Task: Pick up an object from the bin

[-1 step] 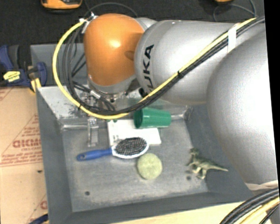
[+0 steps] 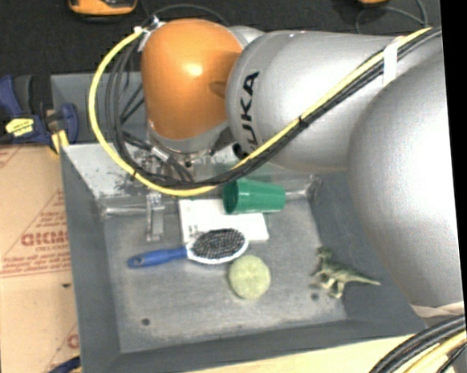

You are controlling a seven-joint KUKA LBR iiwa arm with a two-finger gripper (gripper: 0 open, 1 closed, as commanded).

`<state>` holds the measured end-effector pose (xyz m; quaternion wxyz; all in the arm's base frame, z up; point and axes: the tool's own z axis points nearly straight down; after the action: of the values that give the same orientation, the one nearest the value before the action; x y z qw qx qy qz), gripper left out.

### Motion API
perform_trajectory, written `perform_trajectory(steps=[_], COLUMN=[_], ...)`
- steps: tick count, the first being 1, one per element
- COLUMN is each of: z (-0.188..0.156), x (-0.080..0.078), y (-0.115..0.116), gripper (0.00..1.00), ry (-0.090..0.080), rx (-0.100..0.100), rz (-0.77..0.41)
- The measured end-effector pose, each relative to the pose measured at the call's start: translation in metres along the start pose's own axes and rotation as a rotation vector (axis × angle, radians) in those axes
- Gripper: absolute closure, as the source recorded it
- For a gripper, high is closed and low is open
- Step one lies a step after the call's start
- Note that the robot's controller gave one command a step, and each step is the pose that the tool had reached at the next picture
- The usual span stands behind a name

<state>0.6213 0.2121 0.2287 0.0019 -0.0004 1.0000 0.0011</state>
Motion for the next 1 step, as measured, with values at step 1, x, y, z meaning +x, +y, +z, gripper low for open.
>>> perform_trajectory(steps=[1], z=[0.0723], x=[0.0123], y=[-0.0318], gripper=[0.00], ry=[-0.002], rx=[-0.001], rz=[0.049])
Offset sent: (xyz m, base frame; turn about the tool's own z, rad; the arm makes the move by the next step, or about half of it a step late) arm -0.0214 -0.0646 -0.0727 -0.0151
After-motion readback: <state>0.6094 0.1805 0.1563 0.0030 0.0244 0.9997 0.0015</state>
